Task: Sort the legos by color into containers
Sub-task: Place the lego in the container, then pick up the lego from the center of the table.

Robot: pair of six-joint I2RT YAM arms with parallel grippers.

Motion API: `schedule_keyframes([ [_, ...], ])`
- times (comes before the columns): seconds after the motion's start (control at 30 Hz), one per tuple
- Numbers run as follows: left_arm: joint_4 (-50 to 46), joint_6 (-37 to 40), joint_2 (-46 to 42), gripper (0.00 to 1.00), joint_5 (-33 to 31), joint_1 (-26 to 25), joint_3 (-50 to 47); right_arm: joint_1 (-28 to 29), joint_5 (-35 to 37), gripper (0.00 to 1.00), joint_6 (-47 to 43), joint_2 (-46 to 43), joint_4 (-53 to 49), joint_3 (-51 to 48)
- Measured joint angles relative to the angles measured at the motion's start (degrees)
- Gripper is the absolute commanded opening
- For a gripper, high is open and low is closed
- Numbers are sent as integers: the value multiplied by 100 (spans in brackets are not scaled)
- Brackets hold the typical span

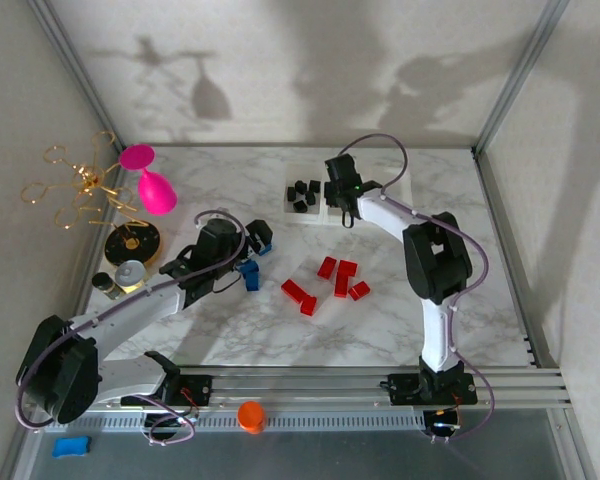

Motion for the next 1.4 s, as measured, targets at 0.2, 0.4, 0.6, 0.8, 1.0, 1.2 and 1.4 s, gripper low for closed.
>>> schedule_keyframes([
  [0.2,50,68,61,100,22,-33,90,-46,129,45,-125,136,-17,168],
  [0.4,70,131,63,100,24,-33,225,-46,140,49,-133,111,-44,179],
  [0.6,61,181,28,100,15,-33,278,11,7,52,-127,-350,-90,-46],
  [0.8,-72,240,-258,100,-55,-33,275,345,-184,56,-33,-1228,-120,-595],
  [1.0,-188,234,-654,100,-144,-33,52,905,-448,59,199,-1502,-166,-1073],
  [1.2,-490,136,-1117,100,-330,-33,-404,1495,-638,62,481,-1464,-229,-1250],
  [1.4,-852,13,-1620,100,-581,-33,-691,1961,-772,67,743,-968,-92,-1010],
])
